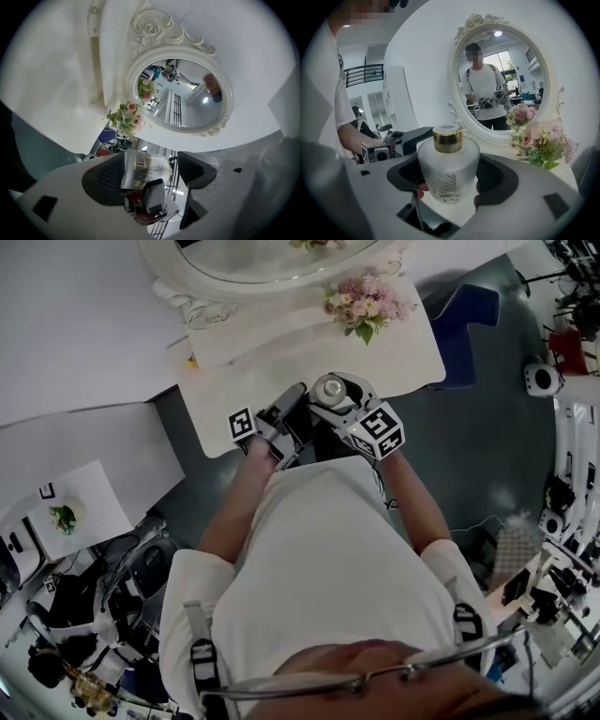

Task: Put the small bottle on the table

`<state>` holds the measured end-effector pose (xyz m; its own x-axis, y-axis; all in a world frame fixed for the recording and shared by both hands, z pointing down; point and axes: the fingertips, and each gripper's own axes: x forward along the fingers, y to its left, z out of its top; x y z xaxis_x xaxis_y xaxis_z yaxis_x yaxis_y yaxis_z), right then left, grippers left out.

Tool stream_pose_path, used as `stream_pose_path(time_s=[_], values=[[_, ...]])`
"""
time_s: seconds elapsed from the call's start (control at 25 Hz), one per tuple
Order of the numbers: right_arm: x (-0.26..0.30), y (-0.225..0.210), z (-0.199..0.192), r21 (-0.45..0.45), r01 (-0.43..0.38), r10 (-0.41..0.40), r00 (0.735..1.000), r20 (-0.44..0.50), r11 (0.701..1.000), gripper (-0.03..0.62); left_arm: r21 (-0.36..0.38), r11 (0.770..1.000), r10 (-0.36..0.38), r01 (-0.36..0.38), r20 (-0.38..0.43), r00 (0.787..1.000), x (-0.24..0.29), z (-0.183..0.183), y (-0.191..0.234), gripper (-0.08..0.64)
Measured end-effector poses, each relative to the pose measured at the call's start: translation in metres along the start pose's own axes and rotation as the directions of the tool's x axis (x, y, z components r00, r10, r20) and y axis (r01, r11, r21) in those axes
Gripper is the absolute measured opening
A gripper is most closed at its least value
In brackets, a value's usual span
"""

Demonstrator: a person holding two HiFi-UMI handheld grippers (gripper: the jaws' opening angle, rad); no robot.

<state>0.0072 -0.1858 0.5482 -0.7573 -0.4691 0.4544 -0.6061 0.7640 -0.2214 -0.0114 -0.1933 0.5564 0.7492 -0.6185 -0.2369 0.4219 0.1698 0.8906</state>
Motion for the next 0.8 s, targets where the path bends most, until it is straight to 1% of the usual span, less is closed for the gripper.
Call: stream_pose_path(time_s=[0.12,0.28,0.56,0.8], values=[[0.009,-0.018,-0.003,-0.01,-0.026,0.026,1.0,-0.009,1.0,0.341,0.007,1.0,0.005,-0.006,0.065,0.998,0.0,0.015,0.006,0.347],[0.021,-0.044,-0.011,-0.021,-0.04,0.039,0.999,-0.019,0.999,0.341,0.022,1.0,0.006,-0.009,0.146,0.989,-0.004,0.033,0.006,0.347],[0.052,-0.085,-0.048,-0.083,-0.057,0.051,0.996,-0.077,0.995,0.341,0.045,0.998,0.022,-0.036,0.283,0.959,-0.024,0.057,0.02,0.347],[0.081,-0.105,-0.088,-0.106,-0.061,0.047,0.99,-0.136,0.992,0.341,0.031,0.998,0.032,-0.046,0.35,0.936,-0.034,0.06,0.032,0.347]])
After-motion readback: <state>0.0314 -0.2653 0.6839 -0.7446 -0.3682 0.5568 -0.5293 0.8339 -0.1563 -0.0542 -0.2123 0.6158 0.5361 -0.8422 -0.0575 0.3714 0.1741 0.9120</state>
